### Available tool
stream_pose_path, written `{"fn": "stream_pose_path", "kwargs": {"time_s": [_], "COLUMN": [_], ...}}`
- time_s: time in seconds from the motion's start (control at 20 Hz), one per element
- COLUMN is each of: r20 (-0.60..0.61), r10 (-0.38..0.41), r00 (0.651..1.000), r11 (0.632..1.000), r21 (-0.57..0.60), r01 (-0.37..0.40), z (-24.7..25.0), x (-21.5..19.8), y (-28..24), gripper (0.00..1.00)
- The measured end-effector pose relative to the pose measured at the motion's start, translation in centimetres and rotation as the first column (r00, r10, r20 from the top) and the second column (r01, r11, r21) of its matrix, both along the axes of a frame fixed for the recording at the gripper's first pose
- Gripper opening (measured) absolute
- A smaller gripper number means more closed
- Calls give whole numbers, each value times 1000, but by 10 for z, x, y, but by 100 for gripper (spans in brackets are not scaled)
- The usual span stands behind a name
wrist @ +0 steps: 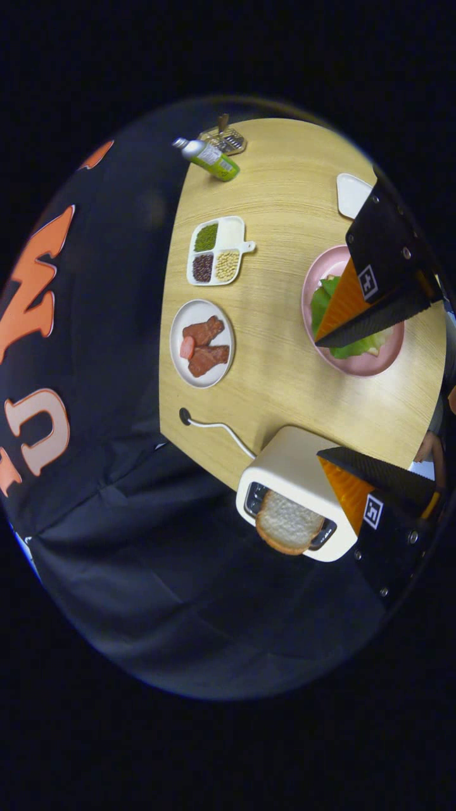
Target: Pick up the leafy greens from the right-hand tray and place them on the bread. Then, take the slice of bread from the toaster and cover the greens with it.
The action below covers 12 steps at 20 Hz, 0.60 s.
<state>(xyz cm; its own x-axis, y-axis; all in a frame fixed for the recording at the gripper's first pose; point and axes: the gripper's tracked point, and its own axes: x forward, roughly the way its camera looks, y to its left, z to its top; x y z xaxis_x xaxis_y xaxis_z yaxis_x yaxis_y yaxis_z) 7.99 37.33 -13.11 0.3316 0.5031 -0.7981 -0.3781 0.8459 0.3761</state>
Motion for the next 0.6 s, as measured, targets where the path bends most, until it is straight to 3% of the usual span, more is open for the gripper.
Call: {"fn": "stream_pose_path", "kwargs": {"time_s": [0.2,0.4,0.6], "r20": [5,-35,-79], "r10": [61,112,115], "r00": [998,993,990], "r11": [998,993,993], "r21": [30,46,37], "r01": [-61,-110,-113], "z": [36,41,43], "x": [-1,-10,-8], "y": [48,88,116], "gripper": [95,95,95]}}
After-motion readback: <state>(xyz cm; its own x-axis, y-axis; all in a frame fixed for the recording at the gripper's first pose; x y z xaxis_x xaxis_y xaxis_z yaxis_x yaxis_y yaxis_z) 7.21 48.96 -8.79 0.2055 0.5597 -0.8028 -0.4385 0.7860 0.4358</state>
